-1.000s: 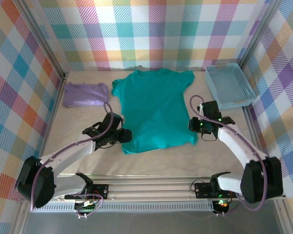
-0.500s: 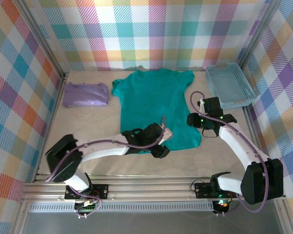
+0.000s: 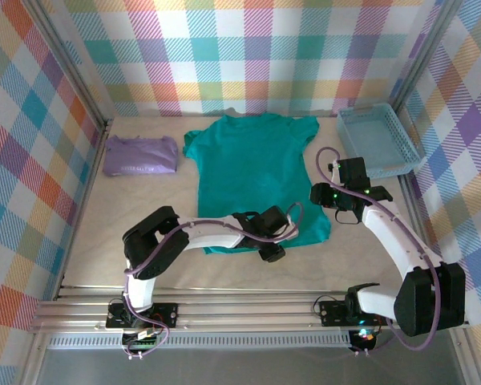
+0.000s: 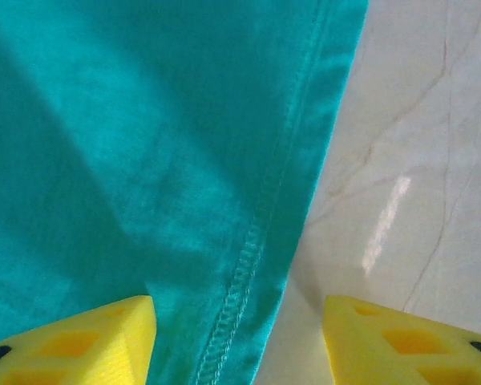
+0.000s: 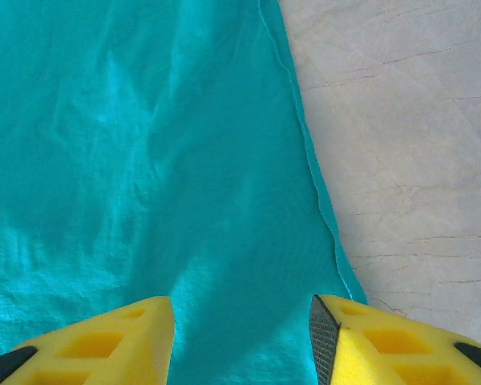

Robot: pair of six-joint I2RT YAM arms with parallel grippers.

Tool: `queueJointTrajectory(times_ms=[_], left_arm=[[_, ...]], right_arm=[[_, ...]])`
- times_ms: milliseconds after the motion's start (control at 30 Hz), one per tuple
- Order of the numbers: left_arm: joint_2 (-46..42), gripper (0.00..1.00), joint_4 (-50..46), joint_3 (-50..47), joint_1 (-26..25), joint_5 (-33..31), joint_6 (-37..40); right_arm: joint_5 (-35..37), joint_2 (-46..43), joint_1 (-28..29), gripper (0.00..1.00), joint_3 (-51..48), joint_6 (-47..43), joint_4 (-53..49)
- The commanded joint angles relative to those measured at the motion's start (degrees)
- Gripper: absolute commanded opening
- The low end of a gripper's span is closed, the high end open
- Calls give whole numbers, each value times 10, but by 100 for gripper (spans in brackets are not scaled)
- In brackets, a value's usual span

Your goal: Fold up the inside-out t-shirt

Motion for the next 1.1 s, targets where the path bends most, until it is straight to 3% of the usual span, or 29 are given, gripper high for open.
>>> queueJointTrajectory(times_ms=[0, 133, 333, 500, 733, 867, 1067], left_arm=[[27, 53, -19, 8, 12, 2, 3], [45, 45, -44, 11, 18, 21, -5], [49, 18, -48, 12, 26, 37, -11], [18, 2, -39, 15, 43, 69, -26], [-51, 0, -40, 47, 89, 129, -89], [-81, 0, -38, 63, 137, 172, -149], [-74, 0, -41, 106, 195, 243, -244]], right_arm=[[-12, -16, -4, 49, -1, 0, -9], [-15, -28, -4, 49, -6, 3, -12], [-17, -47, -4, 49, -8, 7, -24], [-31, -66, -4, 49, -11, 13, -38], [-137, -134, 4, 50, -65, 16, -11], [-209, -186, 67, 55, -144, 16, 99], [-139, -154, 231, 56, -240, -29, 325]])
